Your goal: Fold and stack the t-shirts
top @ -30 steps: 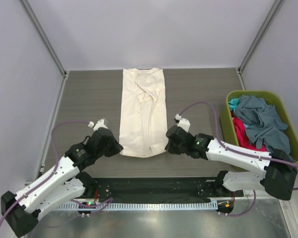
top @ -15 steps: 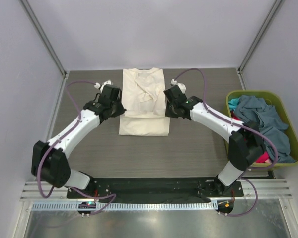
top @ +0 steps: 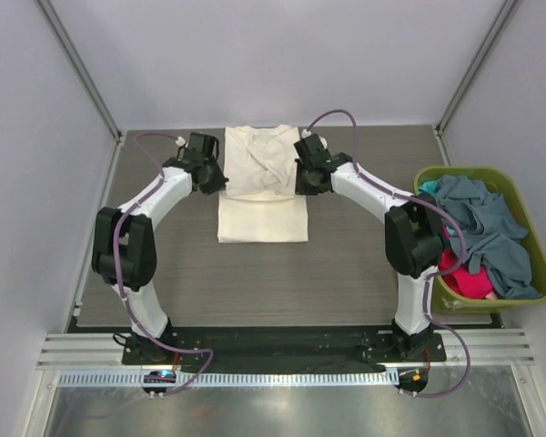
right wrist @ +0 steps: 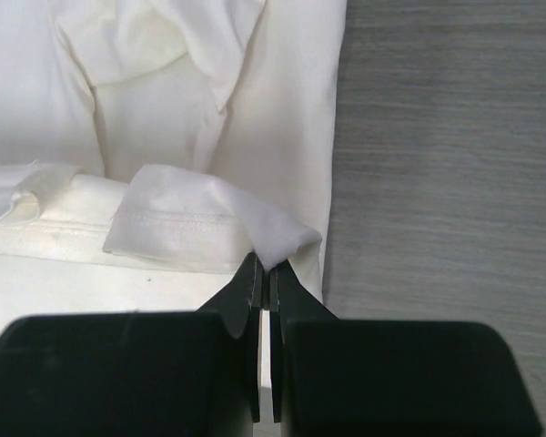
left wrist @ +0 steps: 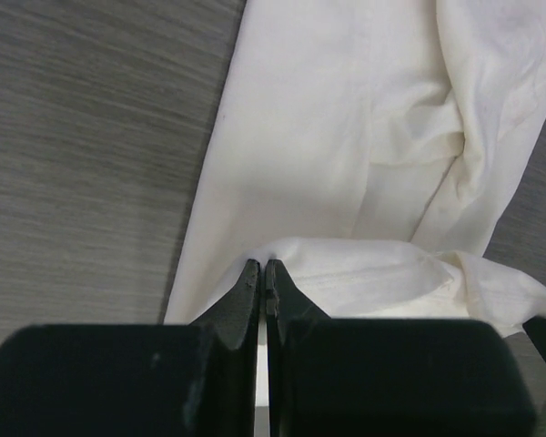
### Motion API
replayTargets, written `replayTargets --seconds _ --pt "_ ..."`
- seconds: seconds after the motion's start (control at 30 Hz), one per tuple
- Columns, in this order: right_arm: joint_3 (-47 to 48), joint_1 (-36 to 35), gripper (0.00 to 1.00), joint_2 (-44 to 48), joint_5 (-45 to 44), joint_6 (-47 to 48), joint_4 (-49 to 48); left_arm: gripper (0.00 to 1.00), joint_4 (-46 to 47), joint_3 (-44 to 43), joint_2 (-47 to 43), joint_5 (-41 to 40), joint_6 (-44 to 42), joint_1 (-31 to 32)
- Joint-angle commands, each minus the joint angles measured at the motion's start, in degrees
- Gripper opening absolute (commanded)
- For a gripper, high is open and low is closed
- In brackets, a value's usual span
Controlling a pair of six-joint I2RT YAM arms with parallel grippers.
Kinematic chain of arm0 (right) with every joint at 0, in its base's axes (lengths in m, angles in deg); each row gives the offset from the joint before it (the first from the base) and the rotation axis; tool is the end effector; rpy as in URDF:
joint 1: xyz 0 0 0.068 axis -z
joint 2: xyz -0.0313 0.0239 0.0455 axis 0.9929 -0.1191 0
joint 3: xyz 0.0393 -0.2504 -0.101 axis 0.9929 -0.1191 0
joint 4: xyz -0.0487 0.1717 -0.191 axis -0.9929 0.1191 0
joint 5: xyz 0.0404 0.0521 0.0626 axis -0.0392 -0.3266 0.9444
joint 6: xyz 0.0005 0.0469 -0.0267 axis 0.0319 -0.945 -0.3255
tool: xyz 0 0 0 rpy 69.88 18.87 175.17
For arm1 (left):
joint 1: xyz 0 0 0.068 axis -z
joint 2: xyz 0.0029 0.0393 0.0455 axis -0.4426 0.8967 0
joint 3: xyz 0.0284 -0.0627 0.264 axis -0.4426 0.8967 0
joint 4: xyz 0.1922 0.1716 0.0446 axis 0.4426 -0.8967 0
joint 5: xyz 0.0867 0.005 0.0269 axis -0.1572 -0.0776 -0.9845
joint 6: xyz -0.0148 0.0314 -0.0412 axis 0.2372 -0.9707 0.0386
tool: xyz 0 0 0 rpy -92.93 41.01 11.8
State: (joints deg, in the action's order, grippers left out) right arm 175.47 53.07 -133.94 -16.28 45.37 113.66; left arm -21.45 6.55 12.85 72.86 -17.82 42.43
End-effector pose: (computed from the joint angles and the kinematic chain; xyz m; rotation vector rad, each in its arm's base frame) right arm 0.3766 0.2124 0.2383 0.0021 2.4991 0.2506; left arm 0.3797 -0.1071 0.2460 -0.5677 2.4213 -0.3379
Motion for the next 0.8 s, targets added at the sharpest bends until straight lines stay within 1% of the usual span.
replayTargets --seconds 0.0,0.03,0.07,0.1,0.13,0.17,0.2,0.23,0.27,0.3,0.33,0.37,0.4,0.43,0.47,0.5,0.53,0.57,0.6,0.63,0.7,0.73,0.77 --pt "6.25 1.6 0.01 -3.94 2.01 2.45 -0.17 0.0 1.78 -5.43 5.38 2.9 -1.53 -1.74" --pt "9.57 2.04 0.01 -5.18 2.1 2.55 0.78 0.01 1.08 -8.57 7.06 3.52 -1.44 -2.18" --pt "11.78 2.57 0.05 -6.93 2.1 2.63 1.92 0.04 0.55 -11.13 9.25 4.05 -1.35 -2.62" --pt "14.15 3.1 0.16 -10.0 2.36 2.89 2.98 0.11 -0.15 -13.68 13.71 7.62 -1.35 -3.85" --pt "16.87 4.32 0.41 -11.85 2.62 3.07 5.08 0.27 -2.77 -20.66 16.63 9.22 -1.35 -4.47" --pt "22.99 5.03 0.51 -13.61 3.76 3.33 6.4 0.33 -5.32 -24.65 19.09 10.89 -1.27 -5.08" --pt "26.1 5.56 0.6 -15.11 4.47 3.6 7.46 0.4 -8.13 -28.52 21.38 12.21 -1.18 -5.87" --pt "28.91 6.09 0.72 -17.47 4.65 3.69 9.73 0.45 -10.59 -32.65 24.36 13.88 -1.79 -6.05" --pt "33.03 6.96 0.75 -18.02 4.65 3.69 10.89 0.54 -13.84 -36.6 24.57 13.64 -2.23 -6.06" --pt "33.86 7.14 0.76 -17.85 4.82 3.95 11.6 0.59 -14.65 -36.99 24.05 13.46 -2.49 -6.14" --pt "33.52 7.23 0.79 -17.15 4.82 4.21 11.69 0.65 -14.66 -36.38 21.26 12.5 -2.67 -6.06" --pt "30.47 7.41 0.8 -14.62 4.48 4.3 11.34 0.7 -14.23 -34.81 18.79 11.71 -2.76 -6.06" --pt "28.0 7.41 0.81 -12.94 4.21 4.3 10.64 0.71 -13.61 -29.49 16.33 10.92 -2.76 -6.14" --pt "25.02 7.41 0.81 -11.36 4.56 4.22 8.37 0.72 -11.17 -26.39 13.78 10.21 -2.76 -6.06" --pt "17.77 7.41 0.81 -7.08 5.17 3.52 6.7 0.73 -9.67 -22.01 7.75 8.9 -1.89 -6.14" --pt "13.6 7.41 0.81 -5.04 7.26 2.82 4.77 0.73 -8.0 -14.05 5.08 8.89 -1.36 -6.14" --pt "5.47 7.41 0.82 -2.67 9.72 2.11 1.01 0.73 -4.5 -9.27 1.84 8.97 -0.74 -6.06" --pt "1.21 7.5 0.81 -0.56 11.14 0.28 -1.03 0.73 -2.55 -4.96 -3.15 9.84 0.13 -6.06" --pt "-3.01 7.32 0.82 3.64 12.37 -0.7 -3.14 0.73 -0.53 3.61 -5.73 10.64 1.62 -6.06" --pt "-10.71 7.24 0.82 5.42 15.86 -1.49 -7.08 0.73 3.14 7.44 -7.75 11.25 2.5 -5.88" --pt "-17.17 6.54 0.82 9.63 18.52 -4.21 -10.53 0.73 6.33 14.65 -12.84 12.75 3.65 -5.44" --pt "-22.33 6.1 0.82 10.7 20.01 -5.0 -12.63 0.73 8.52 19.91 -14.09 12.93 4.0 -5.27" --pt "-24.65 5.57 0.82 11.67 20.64 -5.45 -13.61 0.73 9.24 22.48 -15.32 13.1 4.09 -5.09"
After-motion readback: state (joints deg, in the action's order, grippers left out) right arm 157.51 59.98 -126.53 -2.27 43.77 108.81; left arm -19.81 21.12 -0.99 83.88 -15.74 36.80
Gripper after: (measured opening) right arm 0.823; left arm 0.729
